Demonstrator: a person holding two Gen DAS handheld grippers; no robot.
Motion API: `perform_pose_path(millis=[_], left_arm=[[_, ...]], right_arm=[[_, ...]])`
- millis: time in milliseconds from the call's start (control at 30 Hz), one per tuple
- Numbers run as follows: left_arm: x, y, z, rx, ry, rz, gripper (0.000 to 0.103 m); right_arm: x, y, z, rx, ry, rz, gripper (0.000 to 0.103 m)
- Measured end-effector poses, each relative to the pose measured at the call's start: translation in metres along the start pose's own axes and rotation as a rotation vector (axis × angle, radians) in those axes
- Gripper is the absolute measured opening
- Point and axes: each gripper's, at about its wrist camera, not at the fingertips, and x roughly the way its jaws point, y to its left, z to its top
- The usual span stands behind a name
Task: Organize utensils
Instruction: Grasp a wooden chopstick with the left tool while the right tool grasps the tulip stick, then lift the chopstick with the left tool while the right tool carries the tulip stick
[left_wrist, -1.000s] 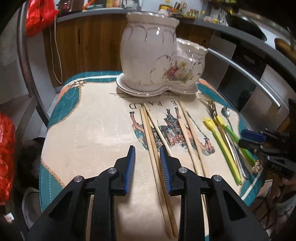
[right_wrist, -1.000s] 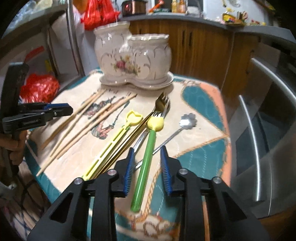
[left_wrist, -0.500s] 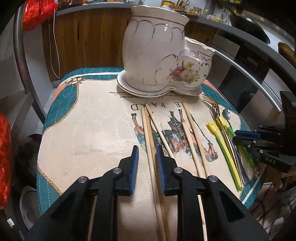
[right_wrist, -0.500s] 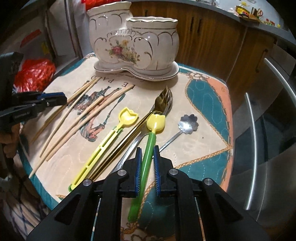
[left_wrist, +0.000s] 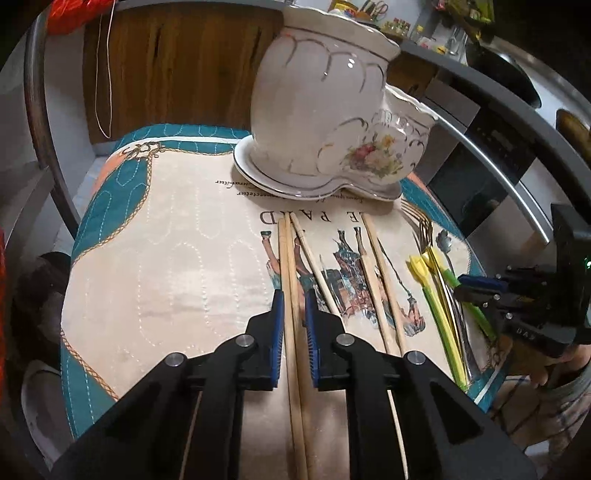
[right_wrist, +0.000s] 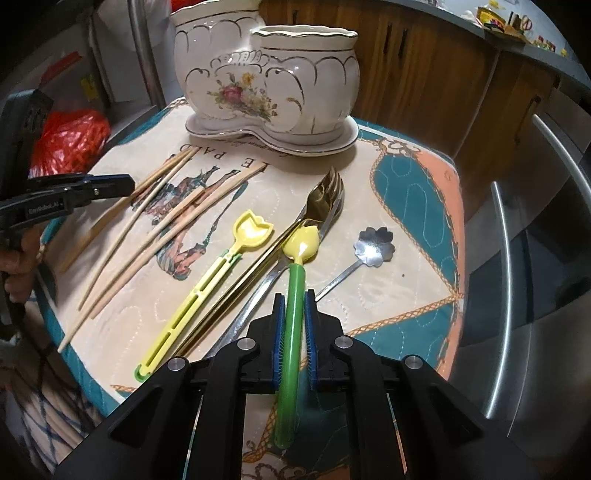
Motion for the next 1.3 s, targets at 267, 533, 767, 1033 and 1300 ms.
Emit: perform_pose_path(millis=[267,533,767,1033,1300], left_arm=[[0.009,-0.004,0.001,0.038,0.037,0.031,0.011],[0.015,-0.001,0.013,0.022,0.084,0.035,0.009],[0.009,0.014,0.012,-0.044,0.096,-0.044,0.005],[0.001,0.024,0.008,-0.045,0.085,0.021,0.005],[0.005,0.011,0.011,0.072,0.127,0.190,0.005]], right_arm=[[0.000,0.003,0.000,-0.005,0.004,-0.006,0.012],[0.005,0.012,0.013,-0.066,0.082,-0.046,0.011],[0.003,0.010,0.018,-0.087,0.112,-0.051,0.010],[-0.010,-0.001,0.011,-0.031,0.078,-0.024,0.010],[-0.005,-0.008,0.007,-0.052,0.137,-0.044,0.010]])
